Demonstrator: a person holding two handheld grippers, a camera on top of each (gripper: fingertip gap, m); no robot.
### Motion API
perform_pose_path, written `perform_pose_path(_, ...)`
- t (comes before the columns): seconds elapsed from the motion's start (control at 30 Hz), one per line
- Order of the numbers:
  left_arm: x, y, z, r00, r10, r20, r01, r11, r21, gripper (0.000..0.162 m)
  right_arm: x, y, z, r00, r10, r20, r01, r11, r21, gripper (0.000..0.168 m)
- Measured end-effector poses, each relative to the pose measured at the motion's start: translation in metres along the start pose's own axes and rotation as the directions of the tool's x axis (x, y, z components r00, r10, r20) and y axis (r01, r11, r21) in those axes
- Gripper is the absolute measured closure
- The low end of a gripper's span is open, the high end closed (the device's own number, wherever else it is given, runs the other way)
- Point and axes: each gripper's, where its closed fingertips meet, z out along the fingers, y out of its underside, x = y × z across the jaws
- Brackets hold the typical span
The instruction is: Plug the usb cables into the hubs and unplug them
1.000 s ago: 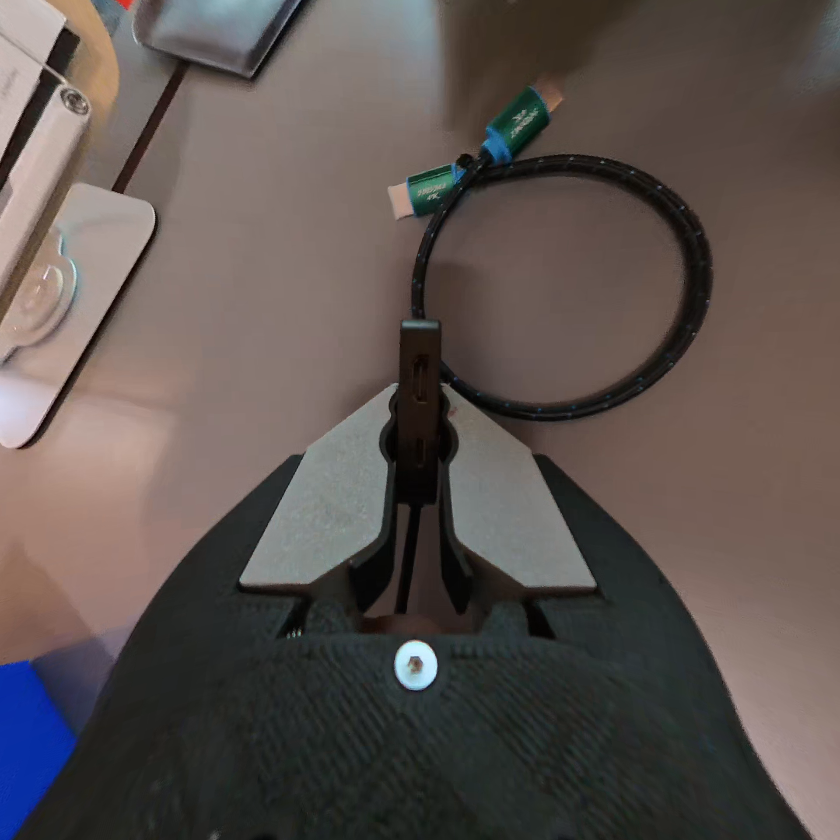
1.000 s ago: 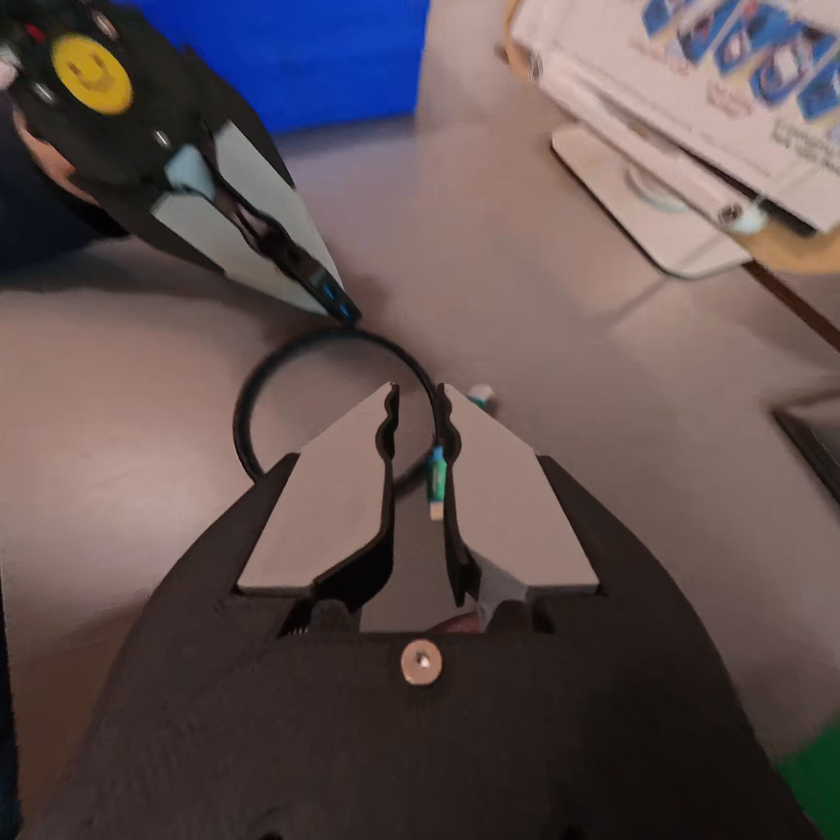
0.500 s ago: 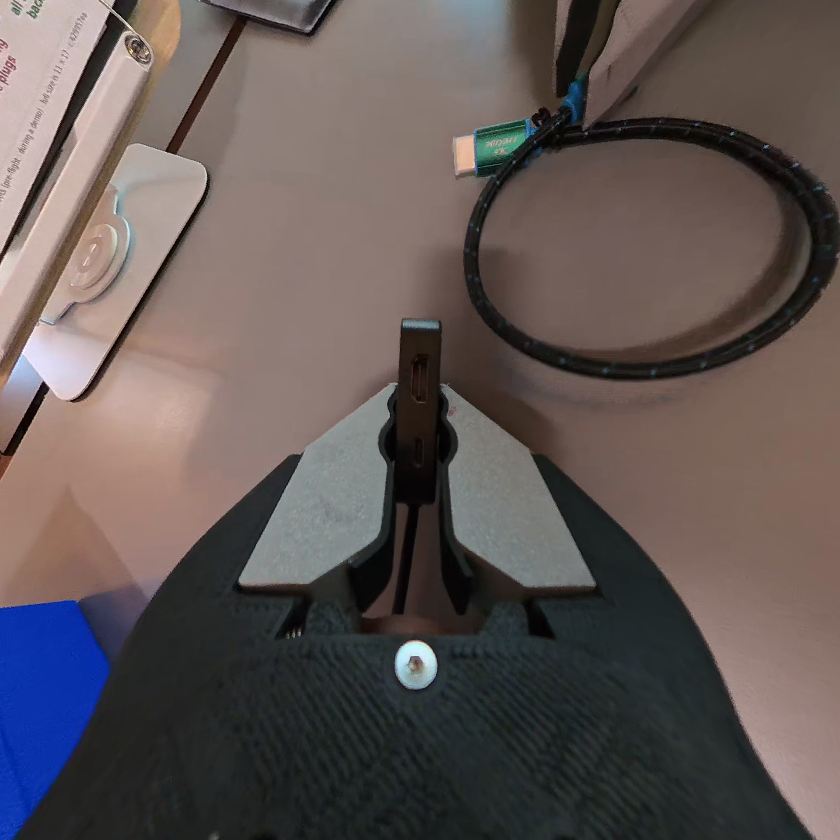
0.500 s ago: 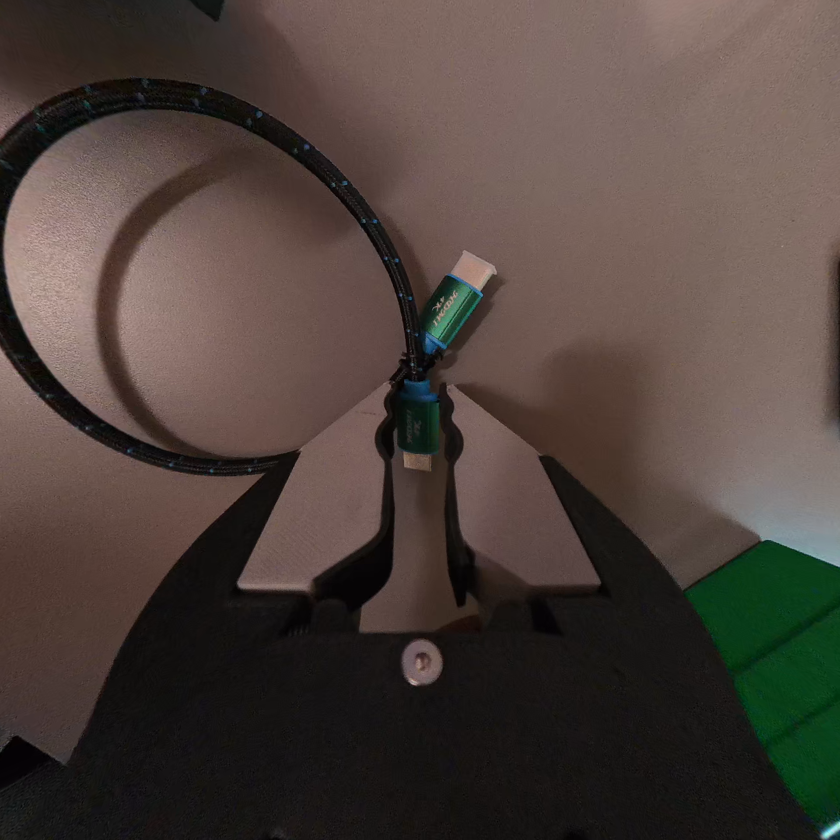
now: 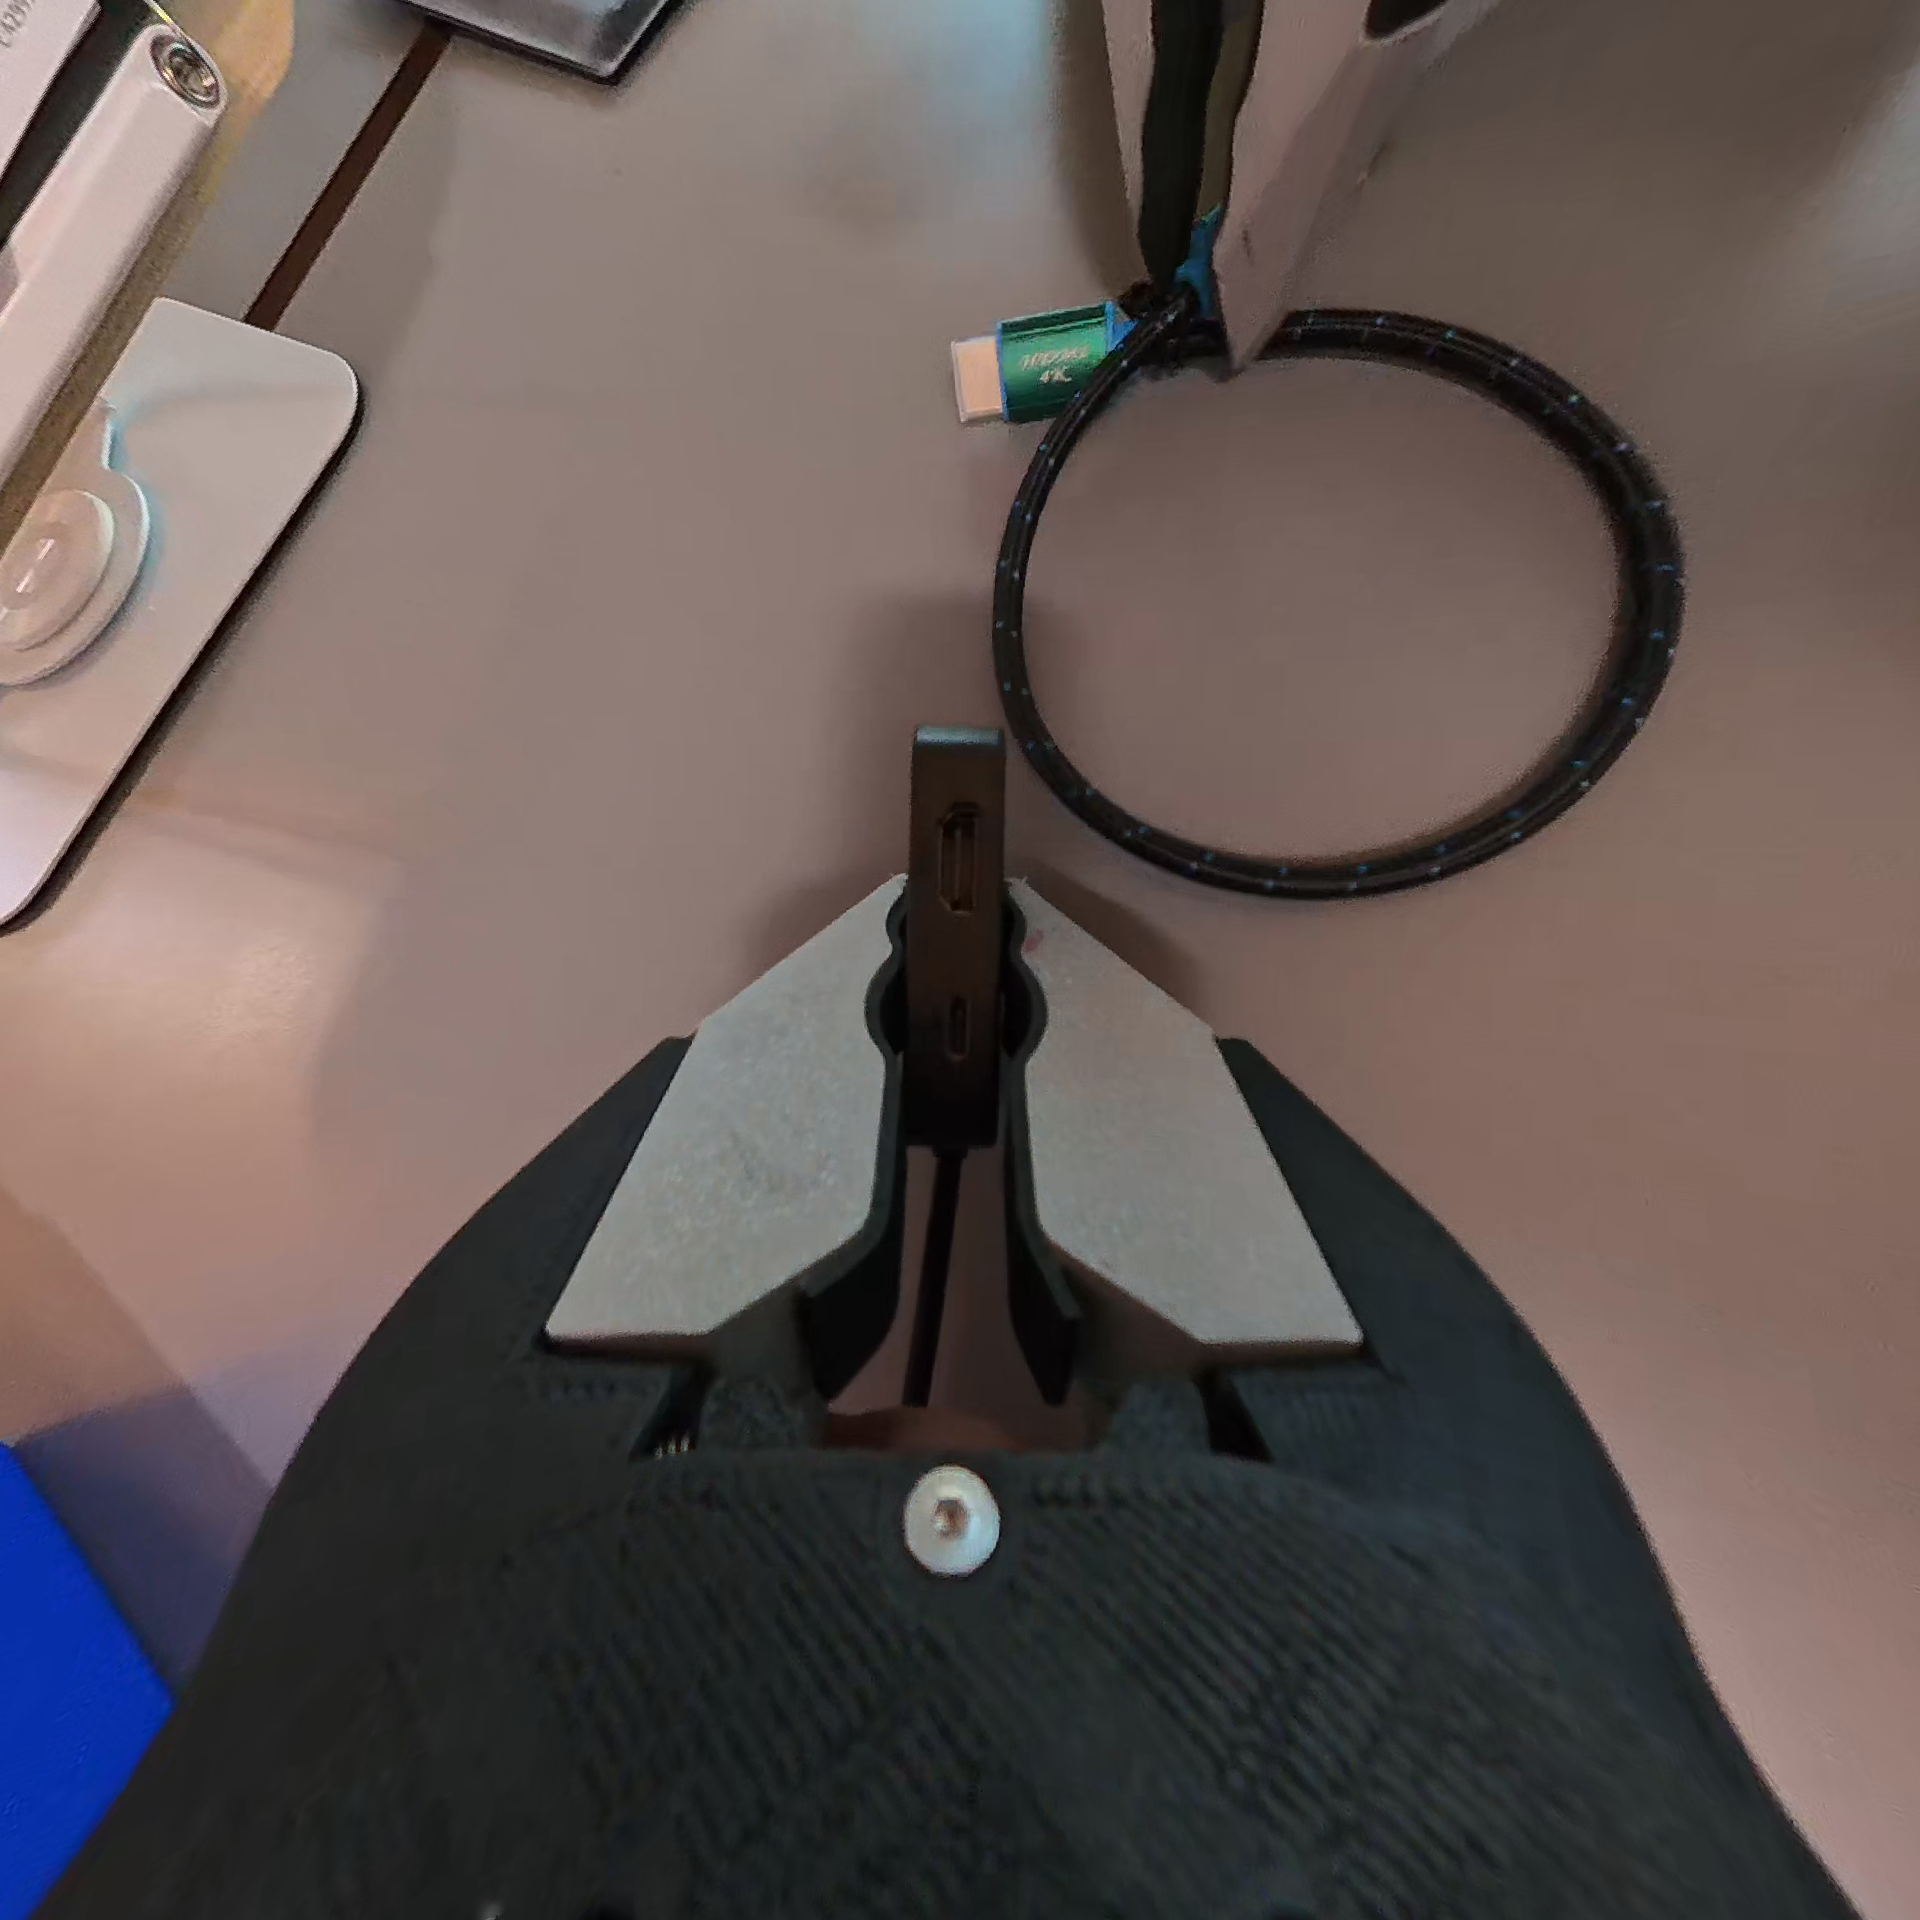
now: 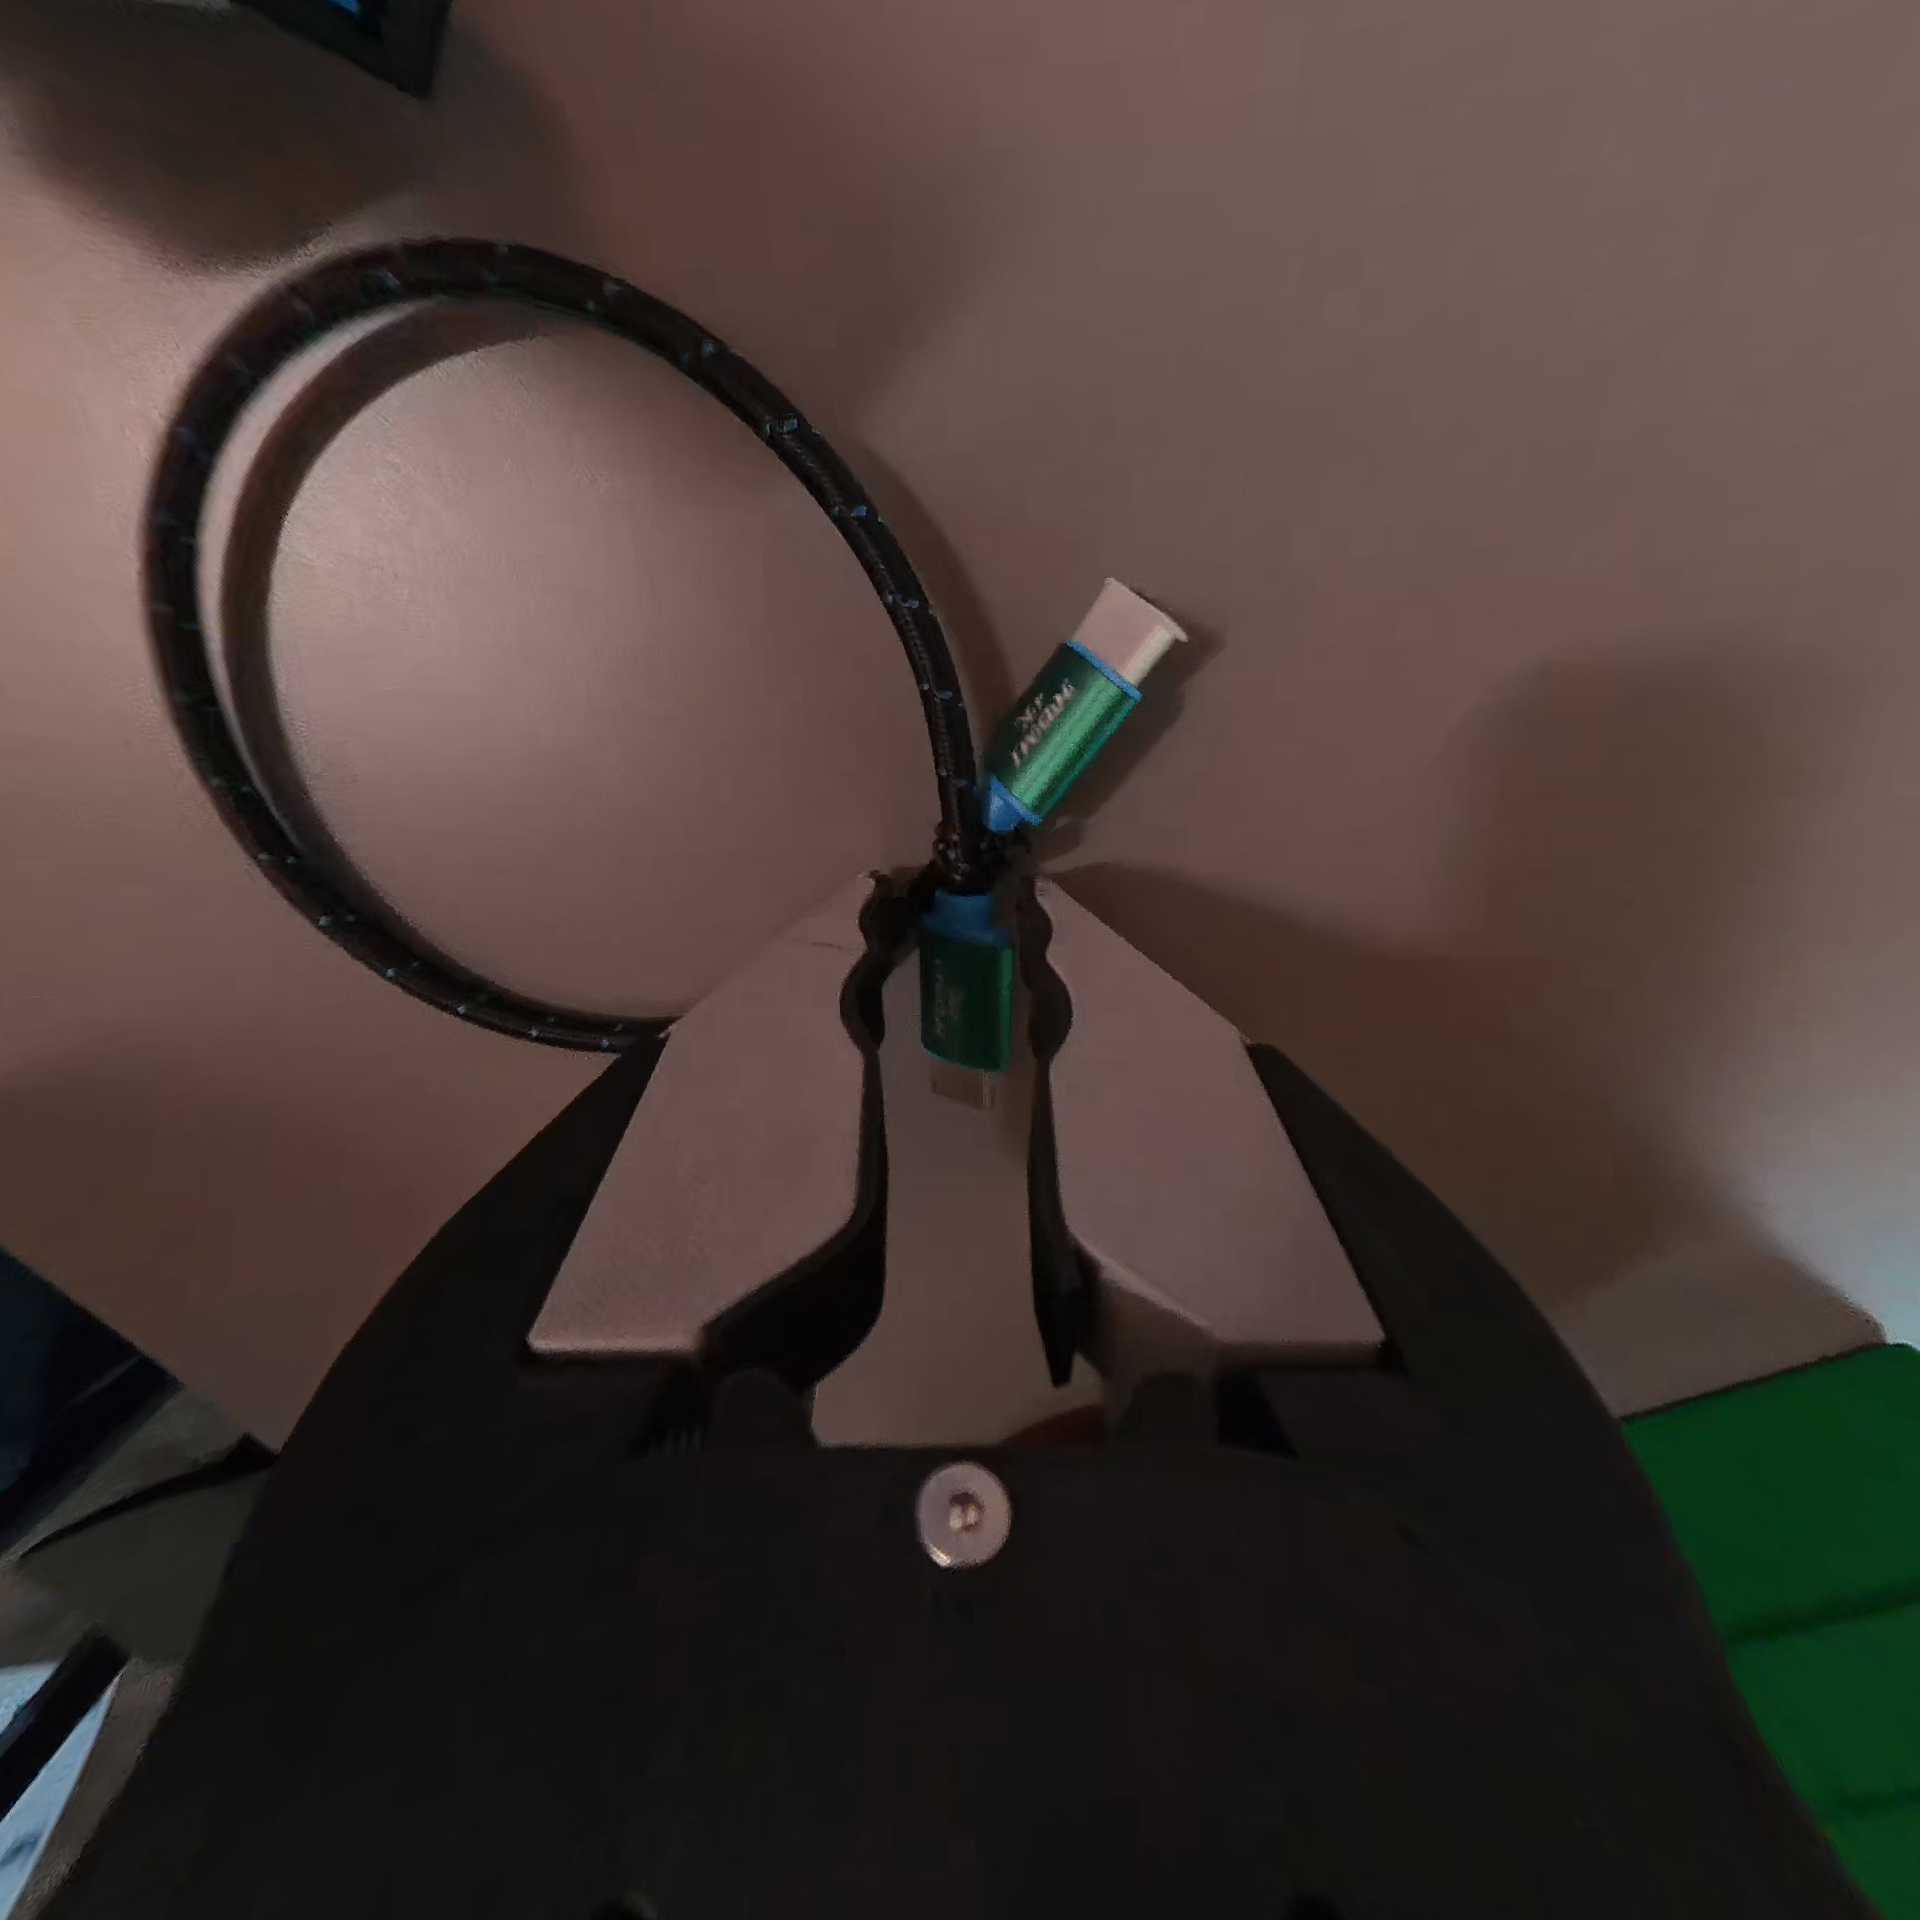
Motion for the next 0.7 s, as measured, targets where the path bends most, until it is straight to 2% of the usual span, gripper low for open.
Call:
perform_pose_path(0.07, 0.0, 0.0, 0.0, 1.0, 0.002, 0.001, -0.002, 1.0, 0.0, 0.151, 0.002, 0.003, 0.004, 1.0, 0.001, 0.005, -0.001, 0.999, -0.046, 0.153)
perform_pose_path(0.17, 0.0, 0.0, 0.0, 1.0, 0.001, -0.007, -0.001, 1.0, 0.004, 0.151, 0.002, 0.001, 0.003, 1.0, -0.003, 0.011, 0.003, 1.0, -0.022, 0.157)
perform_pose_path(0.33, 0.0, 0.001, -0.002, 1.0, -0.01, -0.025, 0.01, 1.0, 0.01, 0.151, -0.014, -0.007, -0.007, 0.985, 0.062, 0.16, -0.094, 0.974, 0.205, 0.161)
perform_pose_path(0.43, -0.001, 0.002, -0.002, 0.999, -0.018, -0.033, 0.019, 1.0, 0.012, 0.151, -0.02, -0.014, -0.025, 0.931, 0.126, 0.342, -0.262, 0.884, 0.388, 0.161)
perform_pose_path(0.5, -0.001, 0.002, -0.003, 0.999, -0.034, -0.038, 0.034, 0.999, 0.015, 0.151, -0.019, -0.023, -0.045, 0.852, 0.139, 0.505, -0.422, 0.753, 0.505, 0.162)
perform_pose_path(0.53, -0.001, 0.002, -0.003, 0.998, -0.04, -0.042, 0.041, 0.999, 0.018, 0.151, -0.018, -0.029, -0.064, 0.794, 0.103, 0.599, -0.511, 0.647, 0.566, 0.162)
perform_pose_path(0.6, -0.001, 0.001, -0.002, 0.998, -0.044, -0.045, 0.045, 0.999, 0.022, 0.151, -0.009, -0.039, -0.122, 0.683, -0.081, 0.726, -0.667, 0.337, 0.665, 0.162)
perform_pose_path(0.67, 0.004, -0.002, -0.001, 0.997, -0.036, -0.064, 0.038, 0.999, 0.038, 0.151, 0.007, -0.031, -0.177, 0.6, -0.29, 0.745, -0.781, -0.013, 0.624, 0.162)
perform_pose_path(0.7, 0.01, -0.006, 0.0, 0.995, -0.038, -0.09, 0.043, 0.998, 0.052, 0.151, 0.014, -0.027, -0.187, 0.578, -0.341, 0.742, -0.81, -0.124, 0.574, 0.162)
